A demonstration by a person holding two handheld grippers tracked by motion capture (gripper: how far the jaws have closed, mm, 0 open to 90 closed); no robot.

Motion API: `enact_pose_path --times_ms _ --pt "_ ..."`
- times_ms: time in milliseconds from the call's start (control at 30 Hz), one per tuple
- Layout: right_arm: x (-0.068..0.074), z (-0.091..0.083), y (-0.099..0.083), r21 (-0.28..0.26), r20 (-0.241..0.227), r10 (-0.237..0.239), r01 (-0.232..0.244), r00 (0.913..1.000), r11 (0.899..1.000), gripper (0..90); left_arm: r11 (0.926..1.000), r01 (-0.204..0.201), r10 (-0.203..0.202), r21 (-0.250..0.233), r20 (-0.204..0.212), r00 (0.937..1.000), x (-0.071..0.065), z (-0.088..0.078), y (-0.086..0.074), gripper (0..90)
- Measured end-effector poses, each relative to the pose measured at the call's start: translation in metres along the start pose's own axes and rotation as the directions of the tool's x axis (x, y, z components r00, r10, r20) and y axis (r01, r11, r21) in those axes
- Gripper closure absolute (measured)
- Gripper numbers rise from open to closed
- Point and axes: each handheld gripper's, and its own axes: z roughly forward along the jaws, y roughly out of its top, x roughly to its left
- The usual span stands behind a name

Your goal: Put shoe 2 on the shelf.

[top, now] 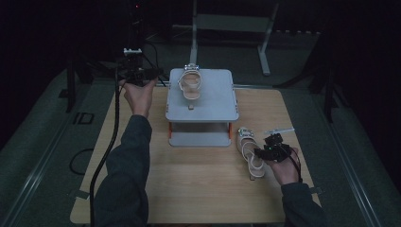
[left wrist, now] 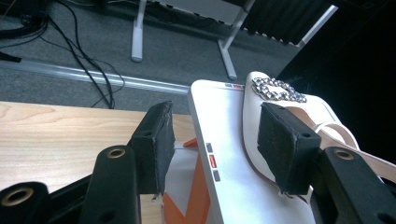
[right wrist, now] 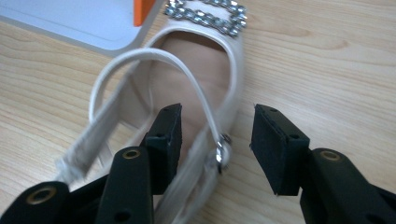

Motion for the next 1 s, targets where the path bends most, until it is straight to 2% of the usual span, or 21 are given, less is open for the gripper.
enact_pose_path --times_ms 100,233,333,400,467,567,633,700,767,900,933,1000 --pt "0.003 0.005 0.006 0.017 0.007 -0.003 0.003 1.0000 1.000 56.4 1.0000 -0.003 0.003 0.005 0.001 1.0000 0.000 0.001 0.000 46.2" --pt "-0.001 0.013 0.007 0.052 0.014 0.026 -0.026 0.9996 0.998 60.6 1.0000 -0.001 0.001 0.001 0.000 1.0000 0.001 -0.001 0.000 46.2" --pt "-0.007 0.015 0.004 0.078 -0.006 0.073 -0.073 0.9973 0.994 64.0 1.0000 0.000 0.000 -0.001 -0.002 1.0000 0.001 -0.002 0.000 46.2" --pt "-0.010 0.016 0.003 0.092 -0.004 0.086 -0.085 0.9963 0.992 68.2 1.0000 0.000 0.000 -0.005 -0.001 1.0000 0.001 -0.003 0.001 46.2" --pt "-0.013 0.018 0.003 0.098 -0.022 0.104 -0.101 0.9943 0.990 71.8 1.0000 0.001 -0.001 -0.005 -0.001 1.0000 0.001 -0.003 0.001 46.2" --pt "-0.013 0.019 0.003 0.099 -0.034 0.111 -0.107 0.9932 0.989 74.1 1.0000 0.001 -0.001 -0.004 -0.001 1.0000 0.001 -0.002 0.001 46.2" --pt "-0.016 0.019 0.004 0.111 -0.044 0.147 -0.142 0.9881 0.984 77.1 1.0000 0.001 -0.001 -0.002 0.002 1.0000 0.000 -0.001 0.000 46.2" --pt "-0.018 0.019 0.005 0.125 -0.053 0.203 -0.196 0.9777 0.973 78.5 1.0000 0.000 0.000 -0.001 0.002 1.0000 0.000 -0.001 0.000 46.2" --pt "-0.020 0.020 0.005 0.137 -0.062 0.271 -0.261 0.9605 0.956 79.4 1.0000 0.001 -0.001 -0.001 0.001 1.0000 0.000 -0.001 0.000 46.2" --pt "-0.024 0.020 0.005 0.149 -0.070 0.360 -0.347 0.9304 0.926 82.8 1.0000 -0.001 0.001 0.000 -0.002 1.0000 0.001 -0.001 0.000 46.2" --pt "-0.025 0.020 0.005 0.153 -0.070 0.373 -0.360 0.9251 0.920 83.4 1.0000 -0.001 0.001 -0.001 -0.003 1.0000 0.001 -0.001 0.001 46.2" --pt "-0.026 0.020 0.004 0.150 -0.069 0.386 -0.373 0.9199 0.916 84.2 1.0000 0.002 -0.002 -0.004 -0.005 1.0000 0.002 -0.002 0.001 46.2"
